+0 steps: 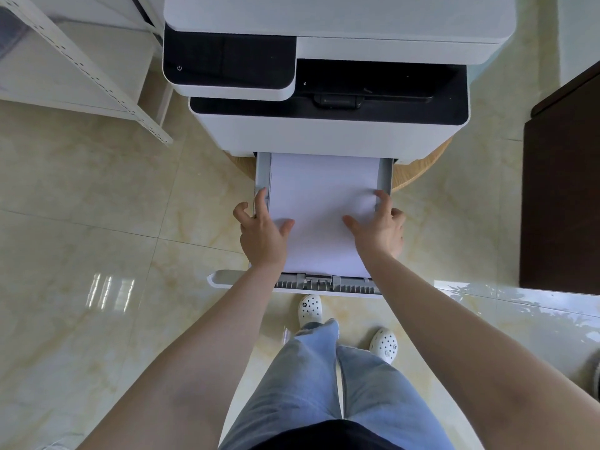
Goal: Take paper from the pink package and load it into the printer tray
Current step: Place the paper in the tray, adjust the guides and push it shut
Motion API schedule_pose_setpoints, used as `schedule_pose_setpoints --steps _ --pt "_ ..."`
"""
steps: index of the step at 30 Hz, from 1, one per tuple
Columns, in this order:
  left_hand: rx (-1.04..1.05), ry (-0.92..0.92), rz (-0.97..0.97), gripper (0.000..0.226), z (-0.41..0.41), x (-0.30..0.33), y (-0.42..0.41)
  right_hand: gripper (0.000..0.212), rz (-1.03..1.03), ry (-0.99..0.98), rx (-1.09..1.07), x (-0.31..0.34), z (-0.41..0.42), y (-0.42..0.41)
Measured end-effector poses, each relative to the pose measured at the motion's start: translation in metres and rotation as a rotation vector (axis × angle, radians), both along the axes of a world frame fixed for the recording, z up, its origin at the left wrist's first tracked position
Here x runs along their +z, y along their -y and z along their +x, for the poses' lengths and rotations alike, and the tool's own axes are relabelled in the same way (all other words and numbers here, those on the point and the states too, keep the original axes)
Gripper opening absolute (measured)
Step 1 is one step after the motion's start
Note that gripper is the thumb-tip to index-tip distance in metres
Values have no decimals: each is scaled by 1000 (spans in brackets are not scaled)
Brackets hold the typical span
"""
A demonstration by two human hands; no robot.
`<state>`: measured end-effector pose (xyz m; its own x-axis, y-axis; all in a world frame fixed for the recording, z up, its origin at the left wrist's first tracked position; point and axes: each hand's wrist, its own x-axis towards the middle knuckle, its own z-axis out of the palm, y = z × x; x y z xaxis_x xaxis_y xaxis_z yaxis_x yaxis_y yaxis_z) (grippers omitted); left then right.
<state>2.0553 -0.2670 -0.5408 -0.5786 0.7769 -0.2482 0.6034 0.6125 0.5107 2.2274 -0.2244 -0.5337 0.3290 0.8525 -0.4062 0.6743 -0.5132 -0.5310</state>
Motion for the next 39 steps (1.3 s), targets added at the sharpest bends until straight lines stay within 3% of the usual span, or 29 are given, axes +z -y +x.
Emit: schedule_pose_setpoints --steps 3,6,26,31,35,39 --pt "84 35 24 50 0 -1 -7 66 13 -54 -34 0 1 -5" --pt "168 104 54 41 -2 -2 -10 59 48 -149 -97 -3 2 -5" --pt "119 141 93 49 -2 0 -4 64 75 -312 -119 -1 6 0" --pt "68 147 203 39 -11 7 21 39 146 -363 -153 4 26 21" --pt "182 203 209 23 -21 2 39 22 117 -391 -229 -1 38 41" --pt "294 309 195 17 -23 0 45 19 103 -440 -282 -5 41 49"
